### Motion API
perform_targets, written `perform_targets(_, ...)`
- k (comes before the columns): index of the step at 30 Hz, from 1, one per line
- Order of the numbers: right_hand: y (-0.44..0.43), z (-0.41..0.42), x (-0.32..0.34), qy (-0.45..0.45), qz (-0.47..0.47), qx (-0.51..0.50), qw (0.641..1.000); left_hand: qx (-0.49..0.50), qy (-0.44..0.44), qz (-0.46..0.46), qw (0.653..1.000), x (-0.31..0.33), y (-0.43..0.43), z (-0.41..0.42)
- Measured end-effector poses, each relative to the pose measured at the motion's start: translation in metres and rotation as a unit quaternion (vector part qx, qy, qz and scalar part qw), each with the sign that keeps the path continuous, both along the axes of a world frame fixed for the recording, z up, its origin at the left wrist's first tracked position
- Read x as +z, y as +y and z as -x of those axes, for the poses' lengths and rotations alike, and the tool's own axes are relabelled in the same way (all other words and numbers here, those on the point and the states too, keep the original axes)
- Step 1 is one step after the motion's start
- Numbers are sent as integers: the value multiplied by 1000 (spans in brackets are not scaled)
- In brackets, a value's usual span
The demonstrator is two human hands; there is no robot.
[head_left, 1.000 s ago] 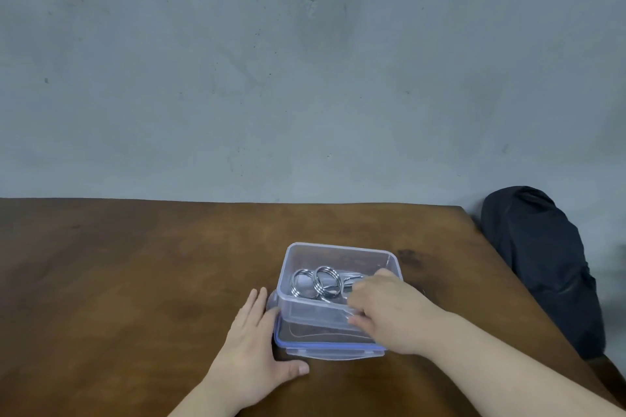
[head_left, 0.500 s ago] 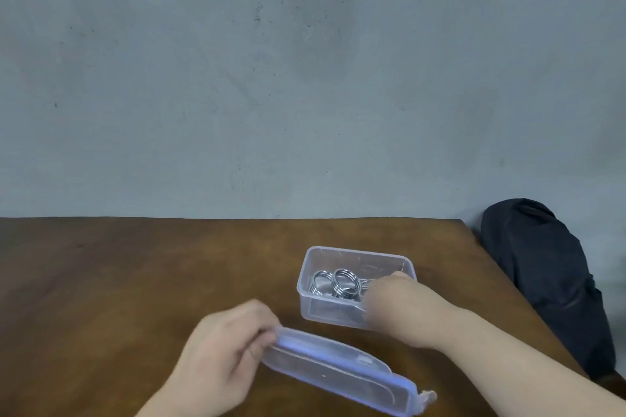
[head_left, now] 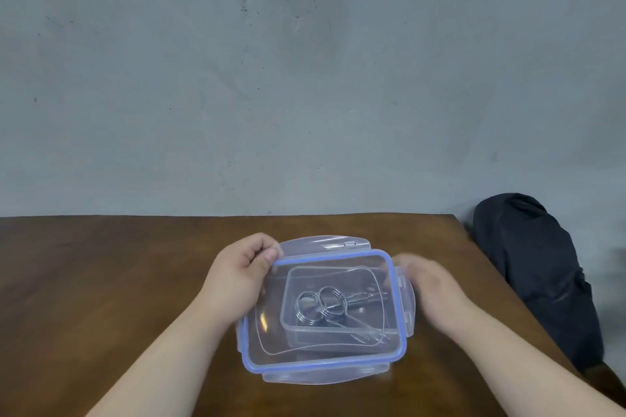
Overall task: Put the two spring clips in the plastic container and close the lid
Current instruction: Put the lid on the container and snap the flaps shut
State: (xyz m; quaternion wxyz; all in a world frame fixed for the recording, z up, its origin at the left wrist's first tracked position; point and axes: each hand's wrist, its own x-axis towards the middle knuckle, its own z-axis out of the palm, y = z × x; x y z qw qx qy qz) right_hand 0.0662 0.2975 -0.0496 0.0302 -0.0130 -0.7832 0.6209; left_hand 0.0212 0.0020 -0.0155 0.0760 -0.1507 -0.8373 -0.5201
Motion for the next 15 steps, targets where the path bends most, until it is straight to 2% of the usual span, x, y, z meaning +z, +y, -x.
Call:
perform_targets(1, 1, -1, 10, 4, 111, -25, 993, -3, -14, 6, 1000, 0, 5, 8)
perform_targets(2, 2, -2, 18, 8, 160, -31, 987, -7, -28, 12, 1000, 0, 12, 16)
perform_targets(3, 1, -4, 25, 15, 143, -35, 989, -13, -37, 20, 999, -1, 20, 24)
perform_targets(6, -12, -3, 30, 52, -78, -84, 992, -27, -75, 16, 997, -1, 42, 41)
perform_targets(7, -13, 2, 27, 55, -112, -111, 986, -22, -82, 7, 996, -1, 47, 45)
perform_targets(11, -5, 27, 10, -8, -102, -143, 984, 18, -77, 23, 997, -15, 49, 54)
perform_targets(15, -3, 43, -10, -52, -174, -138, 974, 56, -128, 79, 987, -50, 40, 55)
